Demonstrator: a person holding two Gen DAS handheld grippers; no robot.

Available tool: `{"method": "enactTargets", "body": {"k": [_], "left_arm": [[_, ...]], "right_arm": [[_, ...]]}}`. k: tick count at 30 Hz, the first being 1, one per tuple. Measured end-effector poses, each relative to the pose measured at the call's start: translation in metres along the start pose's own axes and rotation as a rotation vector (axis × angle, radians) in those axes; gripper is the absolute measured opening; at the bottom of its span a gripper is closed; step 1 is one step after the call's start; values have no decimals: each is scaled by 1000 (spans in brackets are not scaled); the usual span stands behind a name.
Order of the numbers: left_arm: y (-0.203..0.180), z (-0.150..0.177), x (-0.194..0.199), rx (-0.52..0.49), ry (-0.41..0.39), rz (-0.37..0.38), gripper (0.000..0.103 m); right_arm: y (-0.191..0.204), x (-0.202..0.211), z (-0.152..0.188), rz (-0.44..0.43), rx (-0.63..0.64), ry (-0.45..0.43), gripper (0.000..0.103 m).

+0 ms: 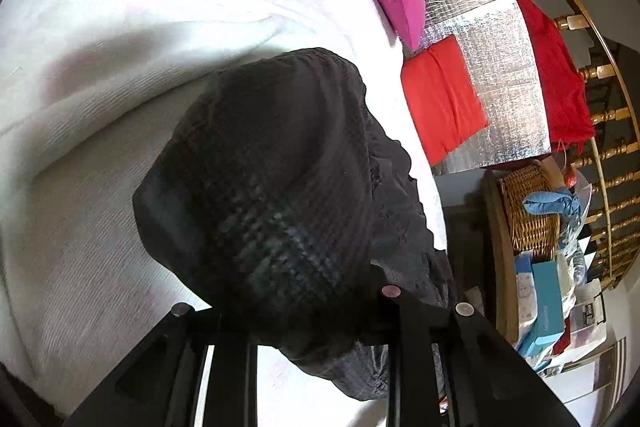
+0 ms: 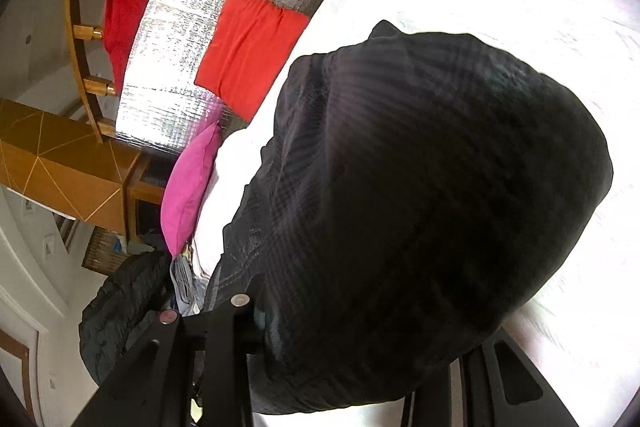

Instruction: Fold large clothes

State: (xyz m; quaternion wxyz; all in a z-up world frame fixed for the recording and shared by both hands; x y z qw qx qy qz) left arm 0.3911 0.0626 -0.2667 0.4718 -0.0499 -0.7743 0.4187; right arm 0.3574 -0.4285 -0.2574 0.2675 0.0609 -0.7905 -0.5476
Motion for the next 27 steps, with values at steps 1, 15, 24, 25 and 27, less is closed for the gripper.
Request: {"method": "enactTargets", "body": {"k": [1, 15, 24, 25, 27], "left_arm": [[2, 4, 2, -2, -1, -2, 24], [24, 14, -12, 30, 75, -41, 47], [43, -3, 11, 64, 154, -46, 66], [45, -6, 14, 50, 156, -54, 67], [49, -10, 25, 19, 140, -67, 68]], "right_arm": [[-1, 3, 1, -2, -4, -1, 39], [-25, 12, 15, 35, -78, 38, 43], [-30, 56, 6, 53, -113, 75, 67], [-33, 65, 6, 58, -111, 74, 67], [-37, 87, 2, 94, -73, 63, 67]]}}
Point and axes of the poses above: each gripper's, at about its wrist camera, not at the fingertips, and x roughly against the way its jaws point, y to its left, z to its underside, the point moved 6 cm from there along -x, roughly the way its jaws point, and after that the axes turned 10 degrees about -z, right-handed, at the moved point
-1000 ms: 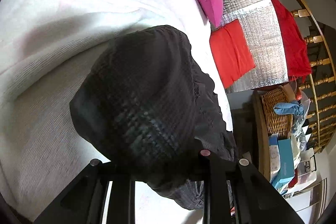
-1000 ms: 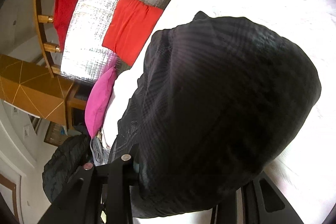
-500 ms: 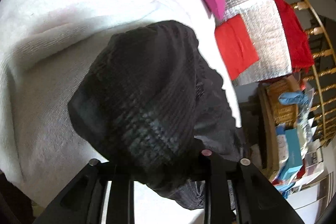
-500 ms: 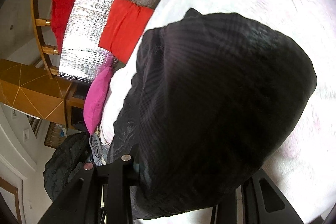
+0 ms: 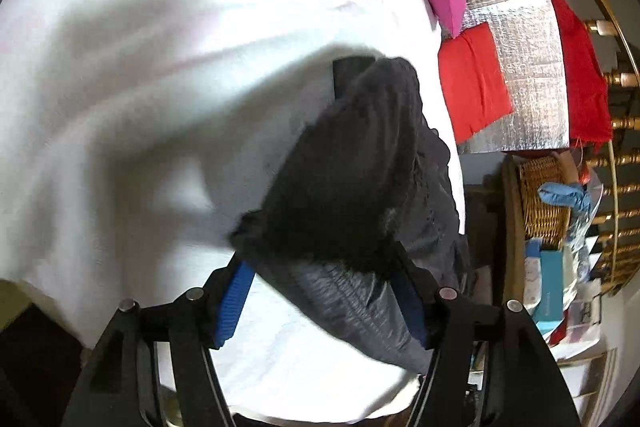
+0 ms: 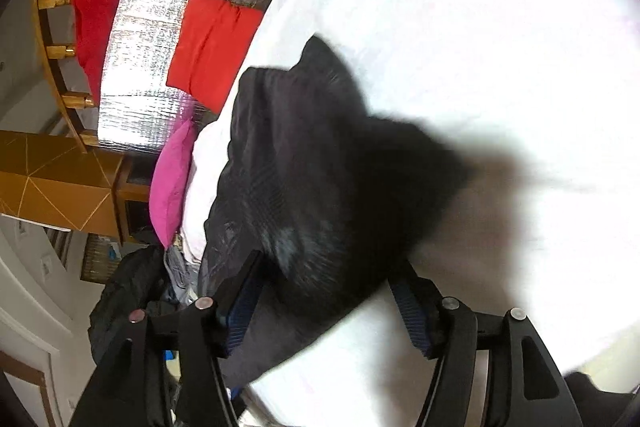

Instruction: Fold large clothes

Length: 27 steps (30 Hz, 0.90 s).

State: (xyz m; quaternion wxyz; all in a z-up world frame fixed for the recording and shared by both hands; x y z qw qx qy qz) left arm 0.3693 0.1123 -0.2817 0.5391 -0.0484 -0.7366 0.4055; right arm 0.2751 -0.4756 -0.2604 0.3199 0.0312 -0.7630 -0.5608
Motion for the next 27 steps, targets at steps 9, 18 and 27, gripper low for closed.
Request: {"method": "enactTargets", "body": {"k": [9, 18, 27], "left_arm": [[-27, -22, 42, -197, -275, -178, 71], [-42, -33, -12, -331, -131, -234, 52], [-48, -30, -16, -481, -248, -416, 46]], "right_arm": [[10, 29, -50, 66, 156, -139, 67], [19, -33, -51, 161, 303, 4, 39], [12, -21, -49, 188, 330, -20, 29]]}}
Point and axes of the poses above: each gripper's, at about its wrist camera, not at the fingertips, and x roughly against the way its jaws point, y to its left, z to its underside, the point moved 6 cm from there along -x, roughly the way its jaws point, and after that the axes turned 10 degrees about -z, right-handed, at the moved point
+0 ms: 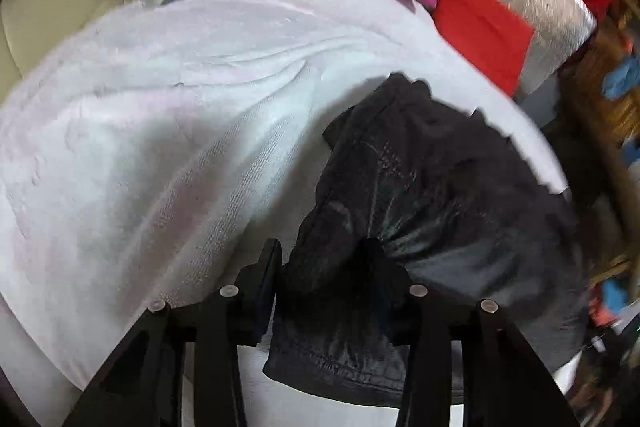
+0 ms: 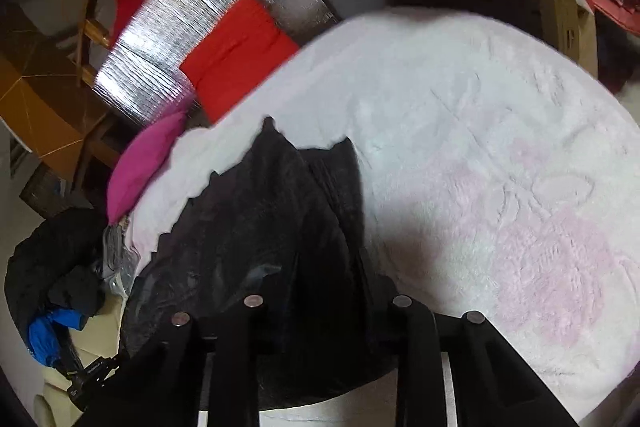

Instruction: Fold large clothes

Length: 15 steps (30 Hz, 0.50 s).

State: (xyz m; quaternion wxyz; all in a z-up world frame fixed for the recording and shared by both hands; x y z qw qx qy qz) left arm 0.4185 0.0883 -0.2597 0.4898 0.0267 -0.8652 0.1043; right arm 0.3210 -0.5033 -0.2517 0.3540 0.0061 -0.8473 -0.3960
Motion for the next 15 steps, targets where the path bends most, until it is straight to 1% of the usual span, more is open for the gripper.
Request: {"method": "enactTargets", "body": {"k": [1, 2, 4, 5, 7, 8, 10, 12, 15], "left_arm": [[-4, 1, 3, -22, -19, -21, 46], [-7, 0, 9, -60, -47, -59, 50], [-11, -1, 16, -104, -91, -112, 55], [-12, -1, 22, -123, -118, -137, 58], [-15, -1, 26, -139, -147, -149, 59], [-16, -2, 30, -147, -166, -155, 59], [-13, -6, 36, -157, -196, -172, 59], [-11, -9, 42, -163, -228, -190, 59], [-12, -10, 51, -169, -266, -205, 59]], "right_arm": [[-4, -3, 2, -4, -25, 20, 29], [-6, -2, 1, -16, -39, 20, 30], [-5, 7, -1, -50, -58, 4, 30], [-4, 11, -3, -62, -62, -3, 33], [-6, 19, -4, -72, -80, -18, 60], [-5, 23, -7, -75, -81, -40, 79], [1, 36, -13, -80, -46, -111, 79], [3, 41, -18, -86, -35, -145, 79], [5, 36, -24, -78, -30, -140, 79]]}}
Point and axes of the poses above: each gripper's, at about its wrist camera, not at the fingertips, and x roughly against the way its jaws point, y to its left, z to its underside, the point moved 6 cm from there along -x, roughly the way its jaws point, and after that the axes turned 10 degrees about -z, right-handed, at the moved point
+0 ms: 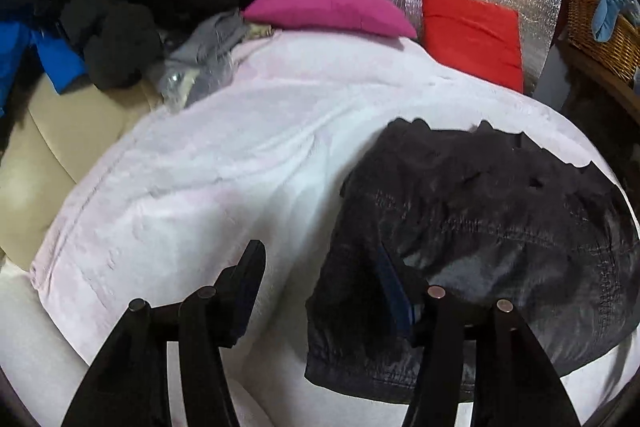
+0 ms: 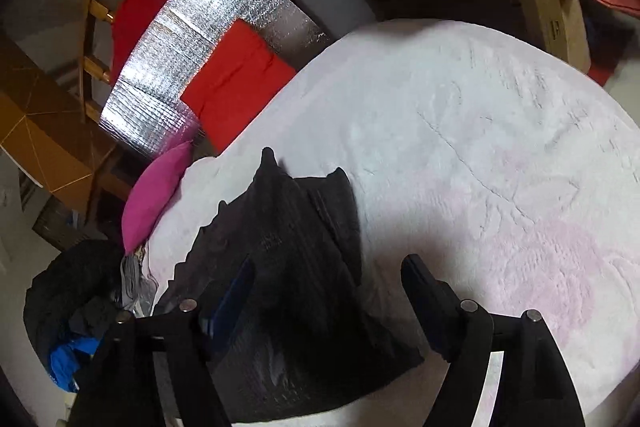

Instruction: Fold large clothes

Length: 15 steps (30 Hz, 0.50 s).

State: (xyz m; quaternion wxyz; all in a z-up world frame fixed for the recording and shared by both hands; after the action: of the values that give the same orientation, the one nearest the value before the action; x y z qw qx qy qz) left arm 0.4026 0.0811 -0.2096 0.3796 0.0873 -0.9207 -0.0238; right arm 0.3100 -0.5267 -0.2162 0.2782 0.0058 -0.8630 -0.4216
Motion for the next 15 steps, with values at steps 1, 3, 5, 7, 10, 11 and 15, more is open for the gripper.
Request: {"method": "enactTargets", "body": {"k": [1, 3, 5, 7, 10, 11, 15], "left_arm": [[0, -1, 1, -3, -8, -3, 59], [-2, -3, 4, -13, -21, -12, 59], [-5, -4, 3, -26, -28, -24, 59], [-7, -4, 3, -37, -30, -30, 59], [-10, -4, 2, -55, -31, -42, 59], [-12, -4, 1, -62, -34, -49, 59], [-15, -5, 0, -86, -45, -70, 59]], "right_arm": [[2, -6, -4, 15, 16, 4, 79], [8, -14, -8, 32, 52, 11, 79], [14, -25, -13, 41, 82, 27, 79], [20, -46, -15, 76, 115, 75, 79], [18, -73, -13, 142, 142, 156, 79], [19, -78, -11, 151, 149, 176, 76], [23, -93, -3, 223, 220, 219, 52]]}}
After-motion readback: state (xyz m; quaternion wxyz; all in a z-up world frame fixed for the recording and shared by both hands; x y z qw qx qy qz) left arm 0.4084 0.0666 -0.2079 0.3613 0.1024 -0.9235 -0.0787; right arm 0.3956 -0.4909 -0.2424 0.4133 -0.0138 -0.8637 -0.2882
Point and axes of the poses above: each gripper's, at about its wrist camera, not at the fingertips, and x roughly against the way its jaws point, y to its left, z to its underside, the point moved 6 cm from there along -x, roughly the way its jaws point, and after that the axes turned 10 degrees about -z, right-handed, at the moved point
